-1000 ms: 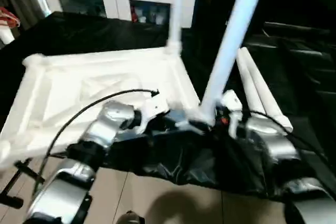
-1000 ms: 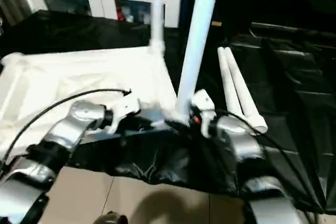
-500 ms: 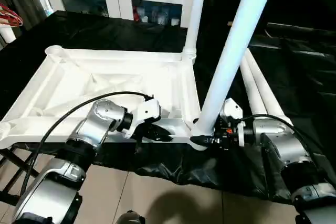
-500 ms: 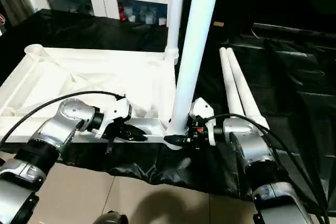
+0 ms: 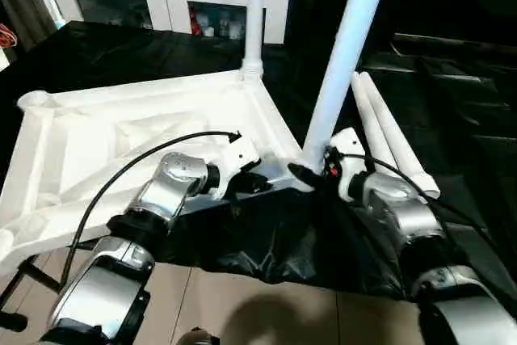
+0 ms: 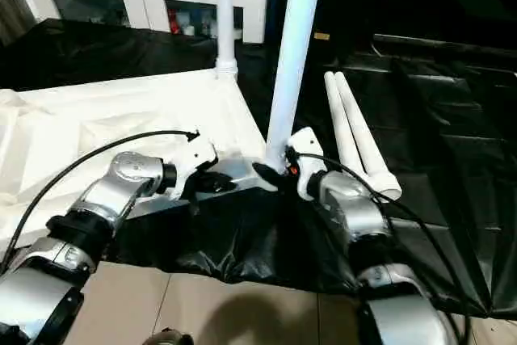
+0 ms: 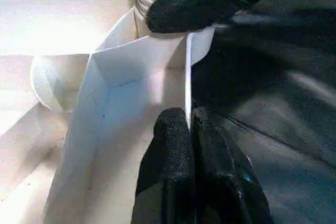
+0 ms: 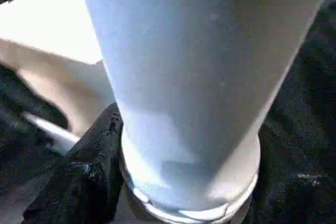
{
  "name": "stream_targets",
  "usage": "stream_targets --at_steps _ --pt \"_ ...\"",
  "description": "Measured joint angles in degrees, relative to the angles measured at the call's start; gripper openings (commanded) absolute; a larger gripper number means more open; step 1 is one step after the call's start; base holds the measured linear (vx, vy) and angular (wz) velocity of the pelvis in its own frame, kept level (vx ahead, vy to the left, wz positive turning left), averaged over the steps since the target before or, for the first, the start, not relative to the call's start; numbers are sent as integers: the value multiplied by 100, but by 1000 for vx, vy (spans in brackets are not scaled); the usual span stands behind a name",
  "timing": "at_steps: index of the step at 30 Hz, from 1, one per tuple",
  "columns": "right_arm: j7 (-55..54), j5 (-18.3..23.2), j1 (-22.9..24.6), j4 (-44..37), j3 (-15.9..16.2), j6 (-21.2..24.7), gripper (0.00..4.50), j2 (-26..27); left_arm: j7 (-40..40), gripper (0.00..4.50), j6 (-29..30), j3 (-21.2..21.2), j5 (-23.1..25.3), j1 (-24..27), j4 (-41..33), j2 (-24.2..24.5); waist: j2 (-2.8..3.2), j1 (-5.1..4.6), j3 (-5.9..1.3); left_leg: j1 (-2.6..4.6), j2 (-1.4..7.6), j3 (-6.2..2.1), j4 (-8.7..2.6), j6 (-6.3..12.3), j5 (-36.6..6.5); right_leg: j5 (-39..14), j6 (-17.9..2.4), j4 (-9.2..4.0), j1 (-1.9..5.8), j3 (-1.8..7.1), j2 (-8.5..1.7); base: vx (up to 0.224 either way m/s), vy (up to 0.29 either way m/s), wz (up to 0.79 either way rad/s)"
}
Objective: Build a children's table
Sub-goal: Rotate leg to tighten
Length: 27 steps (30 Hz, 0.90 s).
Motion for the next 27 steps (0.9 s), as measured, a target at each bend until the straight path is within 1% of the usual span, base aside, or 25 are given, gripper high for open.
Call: stream_targets --at_steps 1,3,6,10,13,15,18,21,23,24,26,27 --pt "-255 -3 -82 125 -62 -30 333 94 169 0 66 18 23 -18 15 -72 0 -1 0 0 0 0 -1 0 0 0 0 0 0 -1 0 0 0 0" --pt "-843 -52 -225 376 -178 -178 353 279 524 0 166 51 81 -67 52 -252 0 2 0 -3 -1 0 -3 0 0 0 0 -6 -1 -1 -1 0 0 0" --pt "-896 -37 -225 405 -256 -241 392 335 572 0 174 51 101 -77 51 -278 0 4 0 -6 -2 1 -9 1 -1 0 0 -17 -1 -1 -1 0 0 0" --pt "-617 -44 -224 431 -250 -306 396 323 413 0 111 43 105 -74 50 -205 2 3 1 -6 -1 1 -9 1 -1 0 0 -16 -1 -3 -1 0 0 0" --pt "-143 -43 -165 416 -227 -397 396 209 148 0 39 40 102 -30 -11 -93 2 -9 2 -8 -1 1 -14 2 -1 0 1 -19 -2 -5 0 0 0 0" --pt "181 -43 -125 373 -139 -437 396 109 -36 0 -13 27 89 36 -104 -7 2 -11 1 -9 0 1 -16 2 -1 -1 1 -20 -3 -7 0 0 0 0" --pt "949 -11 69 180 -17 -551 396 -117 -465 0 -109 -34 21 136 -254 168 3 18 2 -12 5 0 -15 2 -1 -1 1 -19 -3 -17 0 0 0 0" --pt "1475 9 139 74 104 -561 396 -266 -773 0 -194 -92 -23 179 -296 268 4 22 2 -14 7 0 -8 2 0 -1 1 -16 -2 -19 -1 0 0 0" --pt "2043 87 328 -214 238 -548 396 -480 -1079 0 -285 -161 -76 203 -326 378 3 72 3 -16 8 0 -7 2 0 -1 1 -19 1 -25 -4 0 0 0" --pt "2462 119 450 -422 353 -549 396 -631 -1364 0 -328 -189 -114 220 -362 480 3 93 3 -20 9 0 -5 3 0 -1 1 -20 1 -27 -4 0 0 0" --pt "2936 142 543 -596 481 -547 396 -757 -1676 0 -340 -200 -170 263 -412 599 3 108 3 -19 10 0 -4 3 0 -1 1 -19 1 -27 -4 0 0 0" --pt "3120 141 561 -663 540 -530 372 -793 -1807 0 -341 -228 -176 267 -436 645 3 119 3 -19 11 -1 -2 3 0 -1 1 -16 1 -28 -4 0 0 0"
